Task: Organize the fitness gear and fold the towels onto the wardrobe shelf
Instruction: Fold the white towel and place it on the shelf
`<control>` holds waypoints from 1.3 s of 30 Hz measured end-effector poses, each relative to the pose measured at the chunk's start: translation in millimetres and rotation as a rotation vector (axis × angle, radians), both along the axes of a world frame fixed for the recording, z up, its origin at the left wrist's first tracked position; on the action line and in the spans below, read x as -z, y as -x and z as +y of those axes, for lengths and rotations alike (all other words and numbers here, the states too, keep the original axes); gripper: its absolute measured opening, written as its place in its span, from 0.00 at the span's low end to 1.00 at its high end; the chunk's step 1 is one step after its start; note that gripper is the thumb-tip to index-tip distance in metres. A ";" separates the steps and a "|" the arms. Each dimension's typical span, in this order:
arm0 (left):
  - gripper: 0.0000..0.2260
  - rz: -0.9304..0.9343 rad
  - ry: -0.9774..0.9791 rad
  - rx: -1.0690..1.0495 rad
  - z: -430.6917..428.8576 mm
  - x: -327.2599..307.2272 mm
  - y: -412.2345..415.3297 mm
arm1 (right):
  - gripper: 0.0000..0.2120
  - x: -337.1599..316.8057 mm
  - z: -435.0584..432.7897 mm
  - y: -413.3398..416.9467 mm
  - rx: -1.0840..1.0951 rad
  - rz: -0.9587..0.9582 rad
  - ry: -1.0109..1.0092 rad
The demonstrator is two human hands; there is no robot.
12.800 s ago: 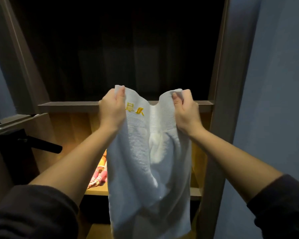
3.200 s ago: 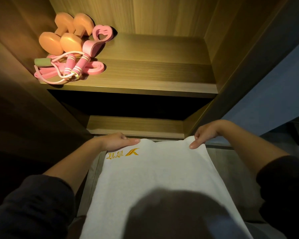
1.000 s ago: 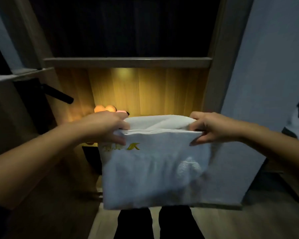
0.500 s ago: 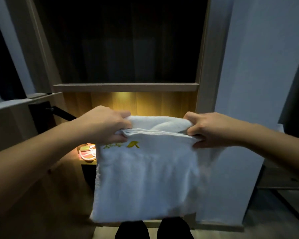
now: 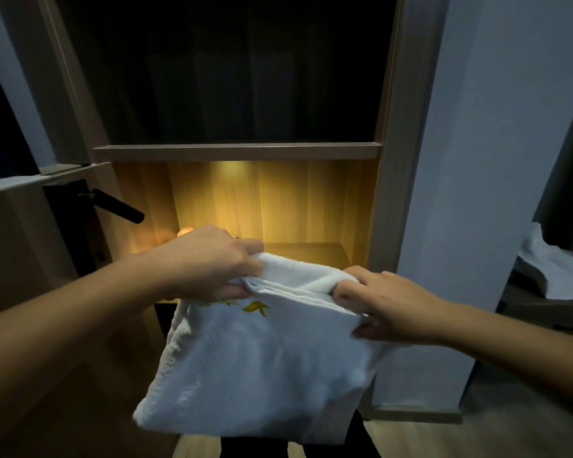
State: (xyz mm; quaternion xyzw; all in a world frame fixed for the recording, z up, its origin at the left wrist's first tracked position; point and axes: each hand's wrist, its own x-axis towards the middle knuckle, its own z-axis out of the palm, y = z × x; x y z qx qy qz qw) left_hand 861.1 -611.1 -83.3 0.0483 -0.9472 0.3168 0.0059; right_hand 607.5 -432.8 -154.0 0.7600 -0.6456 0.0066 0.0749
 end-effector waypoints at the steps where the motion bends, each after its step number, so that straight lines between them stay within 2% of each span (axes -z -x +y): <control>1: 0.14 0.002 0.006 0.016 -1.0 1.3 1.0 | 0.26 2.0 -3.1 -4.8 -0.010 -0.069 -0.001; 3: 0.14 0.000 0.016 0.040 -2.1 4.1 3.9 | 0.26 6.1 -10.7 -13.0 -0.021 -0.130 -0.018; 6: 0.14 -0.016 0.020 0.026 -3.4 8.2 6.7 | 0.13 12.4 -19.2 -15.4 -0.023 -0.083 -0.034; 7: 0.14 -0.029 0.016 0.013 -4.1 9.1 7.1 | 0.11 12.8 -19.7 -14.5 -0.014 -0.086 -0.048; 9: 0.14 -0.071 -0.013 -0.029 -6.8 10.3 5.4 | 0.11 12.8 -19.5 -12.9 -0.026 -0.080 -0.057; 13: 0.13 -0.097 -0.108 -0.108 -14.1 5.2 -1.1 | 0.08 -0.1 -18.9 -15.0 -0.083 0.056 0.035; 19: 0.09 -0.030 -0.353 -0.133 -24.5 -1.8 -10.9 | 0.06 -31.0 -9.7 -7.6 -0.176 -0.076 0.112; 24: 0.06 -0.037 -0.563 -0.155 -20.0 -1.2 -16.4 | 0.04 -52.3 -7.4 1.7 -0.228 -0.079 0.023; 26: 0.06 -0.035 -0.565 -0.152 -16.1 -1.1 -17.6 | 0.04 -54.8 -5.0 1.5 -0.234 -0.078 -0.007; 30: 0.06 0.027 -0.497 -0.098 -9.5 4.6 -22.2 | 0.10 -52.8 1.5 -1.7 -0.237 -0.197 -0.085; 35: 0.06 0.045 -0.459 0.002 -0.7 19.4 -23.8 | 0.06 -26.6 11.7 -3.9 -0.141 -0.306 -0.329; 39: 0.05 0.054 -0.461 0.000 -1.2 29.9 -32.1 | 0.11 -6.1 21.8 1.5 -0.069 -0.361 -0.347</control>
